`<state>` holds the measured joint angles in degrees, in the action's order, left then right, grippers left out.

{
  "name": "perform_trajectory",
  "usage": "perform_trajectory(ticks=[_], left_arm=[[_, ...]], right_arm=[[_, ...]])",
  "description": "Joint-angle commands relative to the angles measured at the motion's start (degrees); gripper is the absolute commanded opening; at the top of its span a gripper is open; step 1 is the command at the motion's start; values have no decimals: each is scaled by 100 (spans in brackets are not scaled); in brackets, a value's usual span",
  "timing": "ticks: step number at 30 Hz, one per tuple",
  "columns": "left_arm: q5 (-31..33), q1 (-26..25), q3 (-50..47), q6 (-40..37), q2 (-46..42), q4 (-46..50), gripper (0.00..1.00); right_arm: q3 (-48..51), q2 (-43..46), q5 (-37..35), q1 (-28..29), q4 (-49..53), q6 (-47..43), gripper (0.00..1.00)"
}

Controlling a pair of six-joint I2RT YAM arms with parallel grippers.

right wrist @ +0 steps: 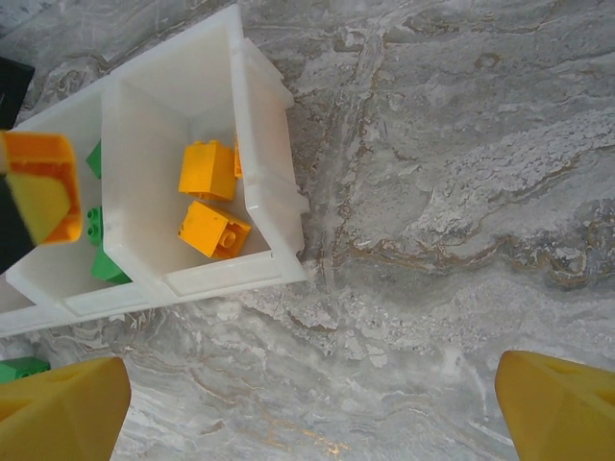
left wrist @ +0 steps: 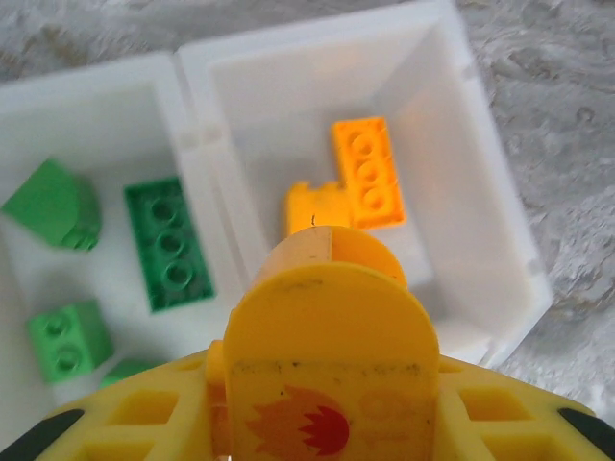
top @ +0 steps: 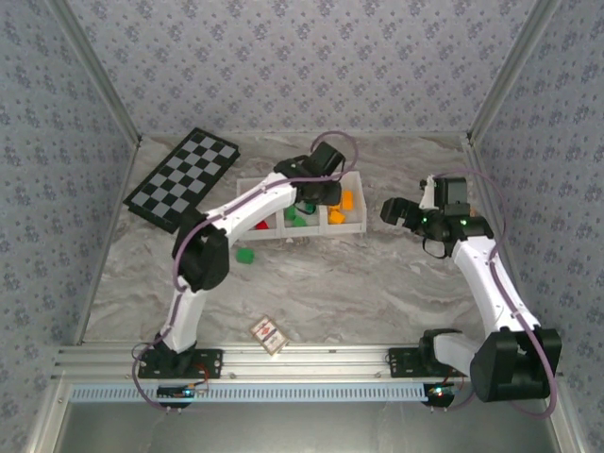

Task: Sort the legos into containers by color
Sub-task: Place the lego in the container.

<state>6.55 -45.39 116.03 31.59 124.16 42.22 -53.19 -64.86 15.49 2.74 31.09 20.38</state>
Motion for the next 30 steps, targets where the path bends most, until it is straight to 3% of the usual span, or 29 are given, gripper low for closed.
perform_trajectory(ticks=[1,6,13,21,30], left_arm=[[-175,22,914,-329,603,682,40],[-364,23,2084,-179,1451,827,41],[-552,95,2983,3,2155,878,45],[-654,193,3063,49,2196,790,68],[-875,175,3136,-237,1836,629,78]], right_arm=[[102,164,-109,-83,36,114,100],[102,166,-40,-158,20,107,100],[135,219,-12,-203,-5,111,100],[161,202,15,-265,-59,122,100],[26,135,-60,-317,56,158,100]])
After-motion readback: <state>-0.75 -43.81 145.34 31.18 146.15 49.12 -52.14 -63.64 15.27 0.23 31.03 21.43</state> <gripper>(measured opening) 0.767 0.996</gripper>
